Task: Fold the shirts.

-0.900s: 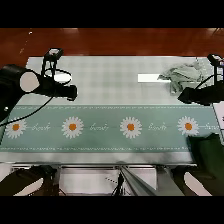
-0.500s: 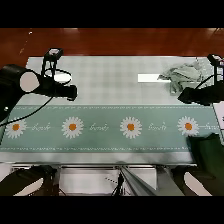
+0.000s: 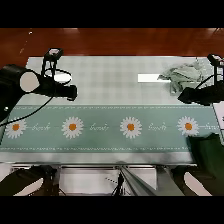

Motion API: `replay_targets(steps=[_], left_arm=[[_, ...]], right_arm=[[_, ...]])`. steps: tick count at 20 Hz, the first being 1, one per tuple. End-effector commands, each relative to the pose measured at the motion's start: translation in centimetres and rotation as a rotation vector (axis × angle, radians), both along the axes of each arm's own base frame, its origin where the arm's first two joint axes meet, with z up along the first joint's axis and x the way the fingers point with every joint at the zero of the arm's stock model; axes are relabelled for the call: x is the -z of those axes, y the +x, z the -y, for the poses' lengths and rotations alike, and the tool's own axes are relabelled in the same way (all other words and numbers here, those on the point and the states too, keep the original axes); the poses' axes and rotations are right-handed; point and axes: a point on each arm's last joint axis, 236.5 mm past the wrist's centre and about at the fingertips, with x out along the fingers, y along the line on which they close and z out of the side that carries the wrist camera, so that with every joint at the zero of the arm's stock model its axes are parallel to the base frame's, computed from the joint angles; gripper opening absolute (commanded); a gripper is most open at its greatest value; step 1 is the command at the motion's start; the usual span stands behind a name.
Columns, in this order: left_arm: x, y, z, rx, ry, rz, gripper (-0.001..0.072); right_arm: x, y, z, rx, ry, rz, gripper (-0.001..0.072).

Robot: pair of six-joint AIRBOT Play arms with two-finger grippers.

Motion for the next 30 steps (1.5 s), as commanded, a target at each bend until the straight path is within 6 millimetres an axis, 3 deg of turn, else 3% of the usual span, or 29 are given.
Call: replay_targets(steps=[1,5,9,10,12,17,21,26,30], left_arm=[[-0.2,0.4,0.2,0.0,-0.008,0.019,0.0678],[-1.0,1.9,0.6,0.001,-0.03,0.091,0.0678],[-3.4,5.3,0.4,0.011,-0.016,0.27,0.0678],[-4.0,5.9,0.6,0.013,-0.024,0.305,0.0678],[-4.6,6.5,0.9,0.014,-0.037,0.34,0.0678],[-4.5,6.3,0.9,0.014,-0.036,0.328,0.0678],[-3.6,5.4,0.5,0.012,-0.018,0.278,0.0678],[-2.9,4.5,0.4,0.009,-0.012,0.226,0.0678],[-2.9,4.3,0.8,0.009,-0.029,0.221,0.0678]], right_arm=[[-0.3,0.8,0.1,0.007,-0.003,0.034,0.0591],[-2.4,4.6,0.1,0.041,0.014,0.218,0.0591],[-8.0,11.5,5.2,0.22,-0.106,0.59,0.059],[-8.5,12.6,6.6,0.264,-0.13,0.632,0.0589],[-6.9,14.3,9.0,0.325,-0.149,0.599,0.059],[-0.7,18.5,13.9,0.486,-0.046,0.469,0.059],[3.9,19.7,16.5,0.589,0.021,0.392,0.059],[10.4,19.5,17.1,0.647,0.056,0.275,0.059],[13.2,21.1,15.7,0.737,0.194,0.274,0.0575]])
